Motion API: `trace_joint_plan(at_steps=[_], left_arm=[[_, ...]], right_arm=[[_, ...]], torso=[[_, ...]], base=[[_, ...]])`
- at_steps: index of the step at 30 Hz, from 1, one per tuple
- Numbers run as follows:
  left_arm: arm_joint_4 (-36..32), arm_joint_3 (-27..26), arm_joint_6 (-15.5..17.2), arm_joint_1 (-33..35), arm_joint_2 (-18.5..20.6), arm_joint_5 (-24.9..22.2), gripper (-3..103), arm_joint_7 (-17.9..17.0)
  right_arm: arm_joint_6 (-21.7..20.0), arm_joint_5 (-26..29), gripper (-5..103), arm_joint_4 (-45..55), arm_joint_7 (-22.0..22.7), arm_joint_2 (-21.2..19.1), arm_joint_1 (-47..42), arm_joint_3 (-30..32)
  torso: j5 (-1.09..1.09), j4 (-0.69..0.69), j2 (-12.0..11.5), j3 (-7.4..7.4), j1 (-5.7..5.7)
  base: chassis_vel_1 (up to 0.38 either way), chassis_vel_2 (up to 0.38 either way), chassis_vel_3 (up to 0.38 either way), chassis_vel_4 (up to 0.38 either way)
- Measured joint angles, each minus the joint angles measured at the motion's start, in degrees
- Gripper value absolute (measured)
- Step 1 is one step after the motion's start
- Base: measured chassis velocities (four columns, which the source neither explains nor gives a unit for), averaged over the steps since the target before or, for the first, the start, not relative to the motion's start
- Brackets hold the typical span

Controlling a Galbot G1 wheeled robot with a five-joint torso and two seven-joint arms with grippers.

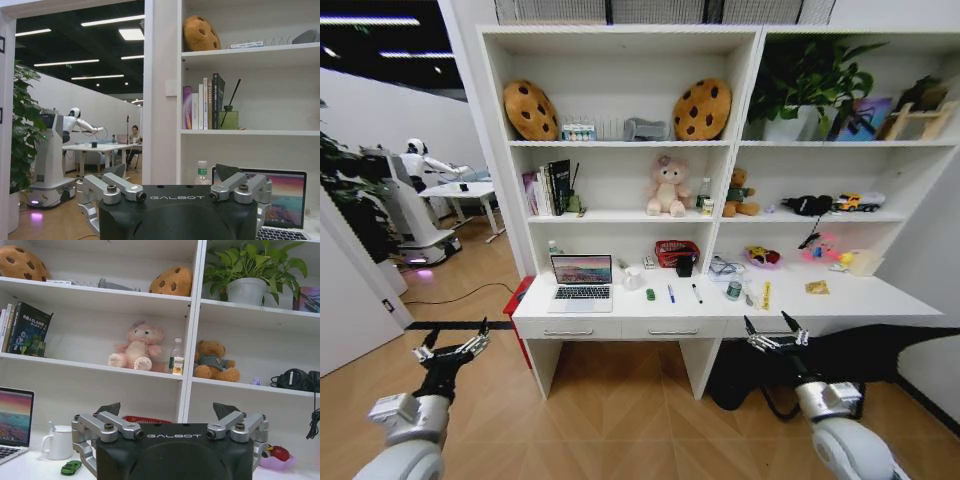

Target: Organize the objects on the table.

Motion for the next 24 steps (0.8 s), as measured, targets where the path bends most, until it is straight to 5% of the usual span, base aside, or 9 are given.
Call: trace_joint_plan(at_steps=[24], left_arm=[[0.2,0.5,-0.4,-0.2,-1.0,0.9,99,0.8]], right_arm=[[-0.2,0.4,100,-0.3,-1.8,0.3,-0.1,-0.7]], torso=[[0.00,0.00,0.0,0.00,0.00]], base=[[0.000,0.000,0.000,0.000]])
